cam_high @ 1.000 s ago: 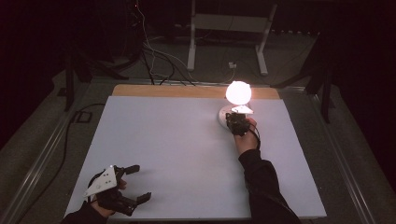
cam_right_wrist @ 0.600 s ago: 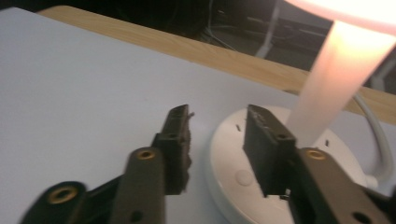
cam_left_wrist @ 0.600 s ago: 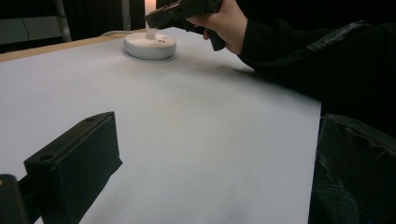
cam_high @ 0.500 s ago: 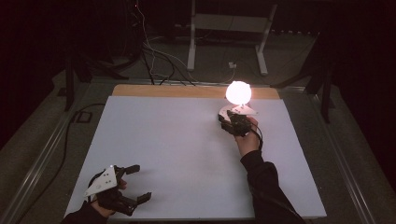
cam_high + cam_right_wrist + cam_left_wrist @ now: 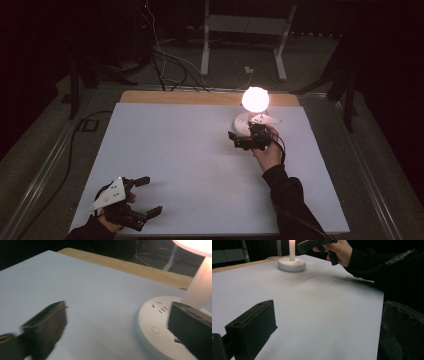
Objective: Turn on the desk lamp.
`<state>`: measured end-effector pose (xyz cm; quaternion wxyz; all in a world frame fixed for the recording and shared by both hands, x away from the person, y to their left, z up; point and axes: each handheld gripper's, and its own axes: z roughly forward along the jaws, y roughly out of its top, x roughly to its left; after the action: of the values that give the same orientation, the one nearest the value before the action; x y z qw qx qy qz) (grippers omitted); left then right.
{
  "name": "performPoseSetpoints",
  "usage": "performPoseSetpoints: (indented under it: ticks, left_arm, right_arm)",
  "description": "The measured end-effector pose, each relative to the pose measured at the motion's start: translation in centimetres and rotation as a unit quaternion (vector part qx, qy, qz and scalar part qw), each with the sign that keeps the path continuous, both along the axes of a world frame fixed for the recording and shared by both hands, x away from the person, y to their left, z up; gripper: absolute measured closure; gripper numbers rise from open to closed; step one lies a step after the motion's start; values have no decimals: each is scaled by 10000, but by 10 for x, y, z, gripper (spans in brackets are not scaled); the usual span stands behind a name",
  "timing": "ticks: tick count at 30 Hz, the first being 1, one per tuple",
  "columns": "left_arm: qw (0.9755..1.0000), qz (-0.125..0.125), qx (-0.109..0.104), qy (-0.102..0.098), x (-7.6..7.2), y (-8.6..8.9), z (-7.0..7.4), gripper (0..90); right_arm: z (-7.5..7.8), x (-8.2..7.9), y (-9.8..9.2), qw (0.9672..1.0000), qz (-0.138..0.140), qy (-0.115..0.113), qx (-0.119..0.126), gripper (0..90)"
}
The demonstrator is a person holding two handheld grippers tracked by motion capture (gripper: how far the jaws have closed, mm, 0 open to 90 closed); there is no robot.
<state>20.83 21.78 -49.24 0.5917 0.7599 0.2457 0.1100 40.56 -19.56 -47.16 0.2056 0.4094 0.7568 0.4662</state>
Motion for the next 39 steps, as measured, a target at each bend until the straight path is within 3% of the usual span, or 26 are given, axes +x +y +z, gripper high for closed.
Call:
performPoseSetpoints:
  ticks: [6,10,26,32,39]
  left_arm:
    - [10000,22,-7,2,0,1,0,3]
    - [10000,9,4,8,0,0,0,3]
    - [10000,24,17,-4,-2,1,0,3]
    - [10000,18,27,-4,-1,1,0,3]
    - [10000,21,2,-1,-2,2,0,3]
  right_arm:
    - [4,-8,-6,9995,249,-11,-168,0]
    - [6,-17,-12,9989,454,85,-86,0]
    - [14,-63,-46,9991,422,-59,1,0]
    - [10,-79,-59,9992,386,-34,42,0]
    - [3,-101,-72,9993,352,-31,-72,0]
